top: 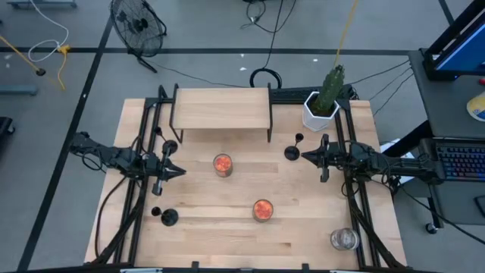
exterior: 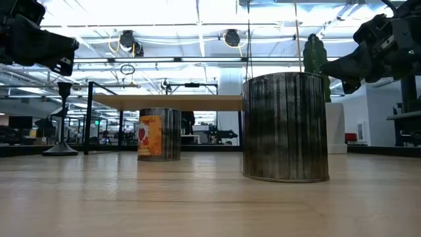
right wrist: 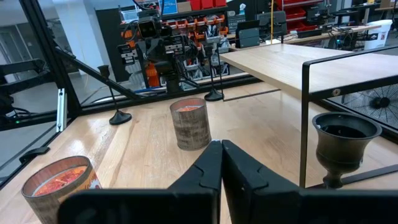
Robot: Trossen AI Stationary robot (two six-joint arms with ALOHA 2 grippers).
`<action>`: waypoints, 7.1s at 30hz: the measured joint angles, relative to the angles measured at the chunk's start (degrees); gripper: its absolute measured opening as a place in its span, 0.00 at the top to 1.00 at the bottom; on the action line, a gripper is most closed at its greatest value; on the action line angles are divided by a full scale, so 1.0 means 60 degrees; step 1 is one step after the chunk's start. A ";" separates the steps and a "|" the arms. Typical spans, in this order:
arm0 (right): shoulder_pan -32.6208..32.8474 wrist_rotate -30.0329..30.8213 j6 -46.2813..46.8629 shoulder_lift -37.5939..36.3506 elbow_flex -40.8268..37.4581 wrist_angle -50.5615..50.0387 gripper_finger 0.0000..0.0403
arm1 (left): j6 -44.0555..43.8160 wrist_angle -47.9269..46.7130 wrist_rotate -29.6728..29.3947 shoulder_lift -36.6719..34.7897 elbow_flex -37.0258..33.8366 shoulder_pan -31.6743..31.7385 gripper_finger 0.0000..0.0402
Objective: Pick & Place candle stick holders
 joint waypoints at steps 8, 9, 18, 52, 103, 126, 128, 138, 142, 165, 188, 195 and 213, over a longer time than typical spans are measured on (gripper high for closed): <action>0.0001 0.0000 -0.0002 -0.0002 0.0001 -0.0001 1.00 | 0.0000 0.0000 0.0000 0.0000 -0.0002 0.0000 0.93; 0.0003 0.0000 -0.0002 -0.0002 0.0000 -0.0001 1.00 | 0.0000 0.0000 0.0000 -0.0001 0.0000 0.0001 0.93; 0.0000 0.0003 0.0018 -0.0002 -0.0001 0.0017 1.00 | 0.0000 0.0000 0.0000 -0.0001 0.0000 0.0000 0.93; -0.0001 0.0040 0.3293 -0.0002 -0.0001 0.0017 1.00 | 0.0383 0.0082 -0.0371 0.0002 -0.0003 0.0002 0.93; -0.0005 0.0725 0.3330 -0.0002 -0.0001 0.0017 0.99 | -0.7213 -0.7437 -0.5081 0.5325 0.8293 0.0084 0.93; -0.0005 0.0725 0.3330 0.0002 -0.0001 0.0014 0.99 | -1.1759 -1.3712 -0.3151 0.7084 1.0473 0.3211 0.93; -0.0005 0.0725 0.3328 0.0002 -0.0001 0.0014 0.99 | -1.1551 -1.3682 -0.3155 0.7084 1.0473 0.3251 0.93; -0.0005 0.0725 0.3326 0.0001 0.0002 0.0016 0.99 | -1.2003 -1.3715 -0.2976 0.7084 1.0473 0.3270 0.93; -0.0005 0.0725 0.3326 0.0002 0.0000 0.0014 0.99 | -1.1479 -1.3715 -0.3019 0.7084 1.0473 0.3266 0.93; -0.0004 0.0725 0.3330 0.0002 0.0003 0.0017 0.99 | -1.0927 -1.3940 -0.3576 0.7200 1.0473 0.3266 0.51; -0.0002 0.0725 0.3330 0.0001 0.0003 0.0014 0.99 | -1.1760 -1.4415 -0.1202 0.7976 1.0469 0.6453 0.47; -0.0005 0.0725 0.3328 0.0000 -0.0001 0.0014 0.99 | -1.1102 -1.4426 -0.0733 0.8660 1.0466 0.8146 0.47; -0.0001 0.0725 0.3330 -0.0001 0.0000 0.0014 0.99 | -0.9144 -1.4473 0.0095 0.9808 1.0466 1.0184 0.47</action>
